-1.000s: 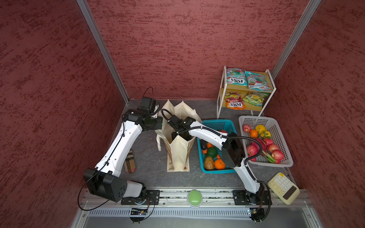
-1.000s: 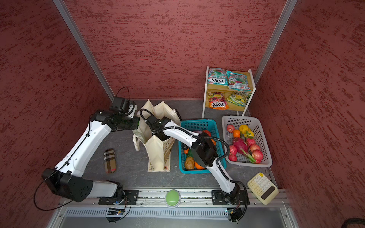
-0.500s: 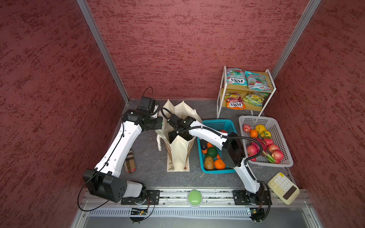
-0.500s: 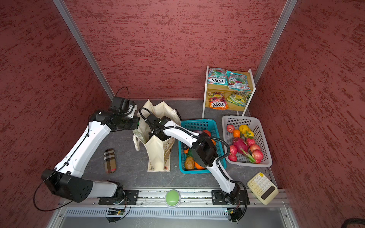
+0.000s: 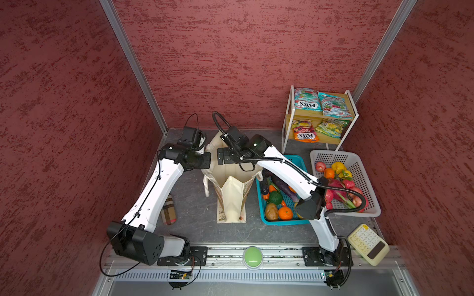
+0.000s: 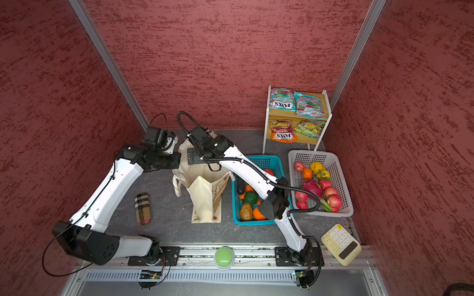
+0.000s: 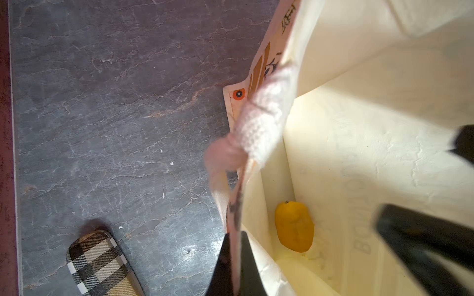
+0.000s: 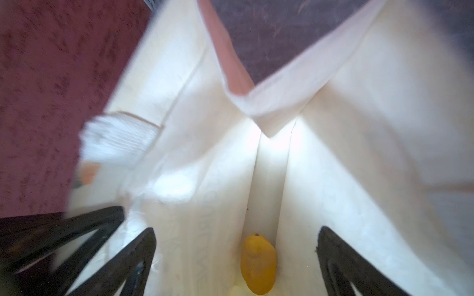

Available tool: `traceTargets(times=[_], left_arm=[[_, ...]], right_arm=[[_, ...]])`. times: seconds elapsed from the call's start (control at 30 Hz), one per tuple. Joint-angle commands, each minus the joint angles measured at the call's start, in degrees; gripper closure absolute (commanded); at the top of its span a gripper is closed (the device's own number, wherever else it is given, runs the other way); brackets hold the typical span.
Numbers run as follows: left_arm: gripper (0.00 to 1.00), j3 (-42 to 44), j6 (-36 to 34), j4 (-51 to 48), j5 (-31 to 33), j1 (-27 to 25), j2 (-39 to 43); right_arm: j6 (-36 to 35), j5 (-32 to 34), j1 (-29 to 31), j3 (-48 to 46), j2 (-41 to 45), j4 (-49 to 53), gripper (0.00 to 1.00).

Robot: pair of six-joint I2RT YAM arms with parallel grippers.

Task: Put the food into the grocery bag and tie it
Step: 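Lift the right gripper out of the bag and move over the teal basket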

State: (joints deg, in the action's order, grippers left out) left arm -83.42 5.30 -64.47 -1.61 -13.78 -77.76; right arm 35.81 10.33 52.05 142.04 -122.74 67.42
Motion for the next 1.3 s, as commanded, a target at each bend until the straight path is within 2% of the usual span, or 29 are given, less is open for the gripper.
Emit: traceTargets(times=[0.0,0.13,0.27,0.4,0.5,0.73,0.9,1.03,1.27], left_arm=[[1.00,0.37,0.13,0.39,-1.41,0.18,1.21],[1.00,0.47,0.49,0.43,-1.98,0.25,1.37],[1.00,0.28,0.48,0.26,-1.84,0.24,1.51],[1.00,0.20,0.49,0.39,-2.03,0.24,1.50],[1.00,0.24,0.45,0.52,-2.06,0.14,1.32],[1.00,0.17,0.50,0.81,-1.96,0.07,0.90],[1.00,0.16,0.47,1.11,-2.03,-0.02,0.51],[1.00,0.14,0.43,1.41,-2.06,-0.11,0.24],[1.00,0.10,0.14,1.27,-2.04,-0.19,0.24]], right_arm=[[1.16,5.58,0.49,1.40,4.89,1.46,0.01],[1.36,8.11,0.77,1.29,9.06,0.09,0.01],[1.15,14.92,0.77,-0.15,13.99,1.68,0.01],[1.40,22.07,0.53,-9.29,20.96,2.37,0.01],[4.11,23.77,-0.79,-20.70,27.04,1.42,0.01],[16.77,17.39,-6.51,-52.25,44.06,-7.09,0.04],[26.88,11.68,-8.96,-69.76,51.86,-12.71,0.08],[31.25,7.16,-9.75,-79.07,54.08,-16.93,0.08],[33.48,-0.27,-10.57,-87.98,52.70,-25.01,0.09]])
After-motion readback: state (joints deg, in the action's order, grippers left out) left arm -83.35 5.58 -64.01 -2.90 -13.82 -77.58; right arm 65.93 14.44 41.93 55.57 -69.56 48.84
